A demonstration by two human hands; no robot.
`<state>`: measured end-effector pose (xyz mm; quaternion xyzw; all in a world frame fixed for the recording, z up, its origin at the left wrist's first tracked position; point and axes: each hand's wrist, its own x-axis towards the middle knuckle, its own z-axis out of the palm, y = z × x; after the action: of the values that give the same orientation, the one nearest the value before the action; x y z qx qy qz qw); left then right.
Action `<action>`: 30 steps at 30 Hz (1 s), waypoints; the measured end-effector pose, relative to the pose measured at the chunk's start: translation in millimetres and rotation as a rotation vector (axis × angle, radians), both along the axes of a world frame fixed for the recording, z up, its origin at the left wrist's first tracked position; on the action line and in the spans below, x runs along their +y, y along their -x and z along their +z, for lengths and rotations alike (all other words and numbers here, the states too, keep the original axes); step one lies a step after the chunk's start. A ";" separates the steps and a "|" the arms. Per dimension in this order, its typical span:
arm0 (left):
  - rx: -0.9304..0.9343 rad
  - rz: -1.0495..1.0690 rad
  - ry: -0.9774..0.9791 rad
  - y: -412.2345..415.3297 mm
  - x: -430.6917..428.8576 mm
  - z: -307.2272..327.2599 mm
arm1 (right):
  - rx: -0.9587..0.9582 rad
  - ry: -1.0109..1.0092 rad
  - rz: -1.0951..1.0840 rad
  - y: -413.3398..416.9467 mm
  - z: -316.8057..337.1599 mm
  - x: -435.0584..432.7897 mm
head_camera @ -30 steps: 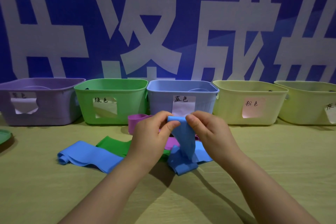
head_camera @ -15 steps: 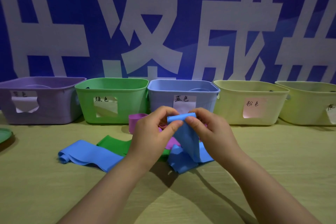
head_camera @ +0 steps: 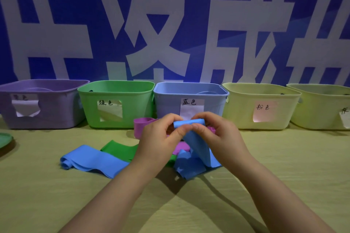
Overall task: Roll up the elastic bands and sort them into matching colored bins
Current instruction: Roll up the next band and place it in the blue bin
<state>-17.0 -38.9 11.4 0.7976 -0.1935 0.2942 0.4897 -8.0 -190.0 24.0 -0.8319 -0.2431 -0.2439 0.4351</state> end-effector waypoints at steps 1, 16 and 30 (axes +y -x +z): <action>0.013 -0.017 0.025 -0.1 -0.4 -0.5 | -0.005 -0.001 0.002 -0.2 0.0 0.0; -0.091 0.068 -0.044 -2.6 3.8 -0.6 | -0.048 -0.125 0.120 3.3 0.8 2.2; -0.061 0.034 0.030 -3.0 -0.9 -2.5 | -0.036 -0.079 0.013 1.6 1.7 -0.4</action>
<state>-14.0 -39.8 8.9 0.7839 -0.1905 0.3296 0.4905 -9.7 -190.4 25.7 -0.8081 -0.2464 -0.2655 0.4645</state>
